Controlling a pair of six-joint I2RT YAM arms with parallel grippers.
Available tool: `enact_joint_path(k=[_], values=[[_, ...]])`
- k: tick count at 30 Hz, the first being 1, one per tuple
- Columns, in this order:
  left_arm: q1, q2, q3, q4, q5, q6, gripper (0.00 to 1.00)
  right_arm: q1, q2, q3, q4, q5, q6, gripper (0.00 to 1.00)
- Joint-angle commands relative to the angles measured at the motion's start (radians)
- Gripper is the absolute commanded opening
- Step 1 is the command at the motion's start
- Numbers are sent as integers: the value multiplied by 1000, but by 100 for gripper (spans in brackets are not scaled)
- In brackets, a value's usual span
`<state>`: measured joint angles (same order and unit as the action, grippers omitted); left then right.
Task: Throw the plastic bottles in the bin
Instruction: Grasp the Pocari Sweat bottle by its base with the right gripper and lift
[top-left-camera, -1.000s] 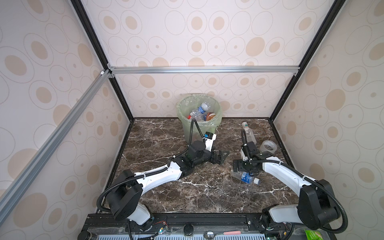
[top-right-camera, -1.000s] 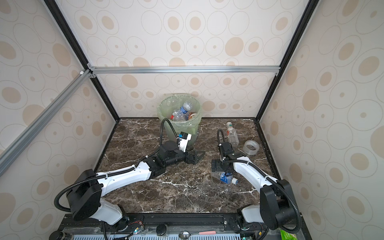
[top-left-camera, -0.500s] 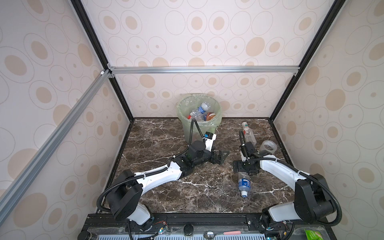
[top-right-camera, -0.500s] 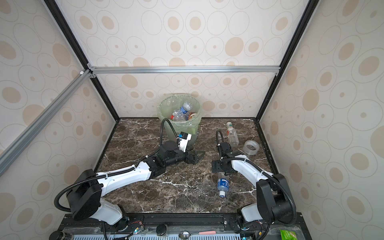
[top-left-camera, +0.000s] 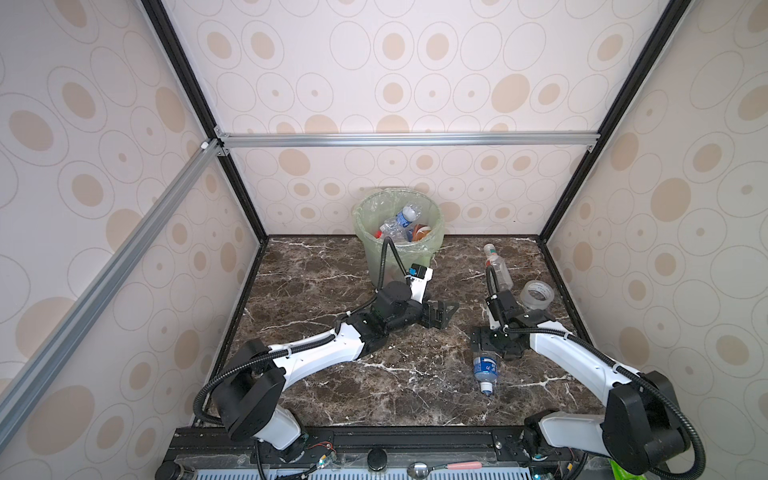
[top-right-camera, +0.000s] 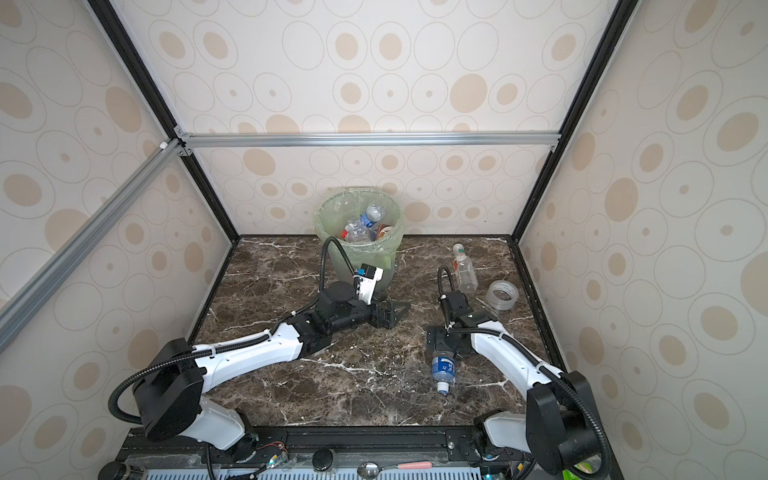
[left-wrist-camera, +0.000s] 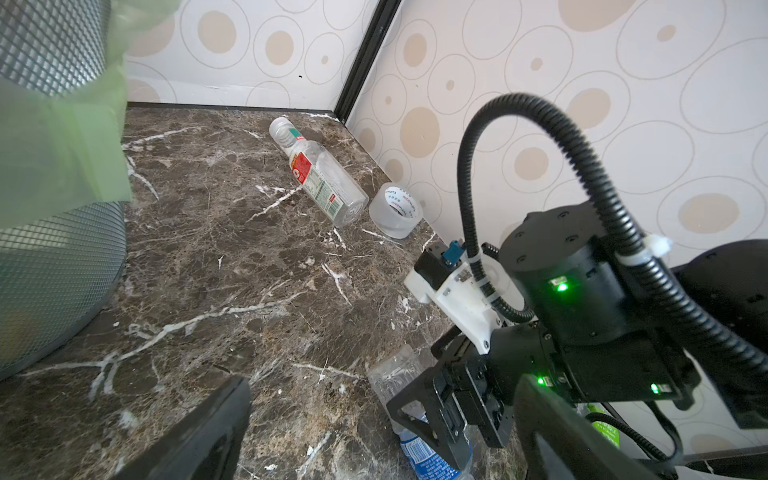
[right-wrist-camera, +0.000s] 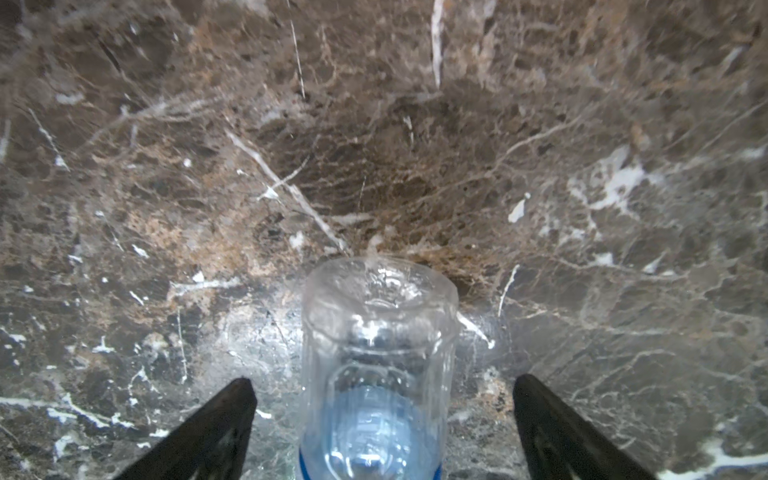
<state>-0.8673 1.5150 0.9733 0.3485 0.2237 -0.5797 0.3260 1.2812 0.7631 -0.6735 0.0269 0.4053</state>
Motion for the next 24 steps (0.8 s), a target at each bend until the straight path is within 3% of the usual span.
enact_joint_path(k=[1,8,15,20,24], values=[[-10,10,22,8,13,1,99,13,9,-28,-15,-26,33,100],[-11,9,18,4,11,-2,99,16,80,-41,55,-65,41,85],[-12,1,21,-6,3,3,99,22,141,-9,86,-77,31,57],[-10,-5,33,-22,-6,8,99,21,122,83,49,-54,13,53],[-9,-37,49,-61,-63,29,99,21,117,253,38,-34,2,53]])
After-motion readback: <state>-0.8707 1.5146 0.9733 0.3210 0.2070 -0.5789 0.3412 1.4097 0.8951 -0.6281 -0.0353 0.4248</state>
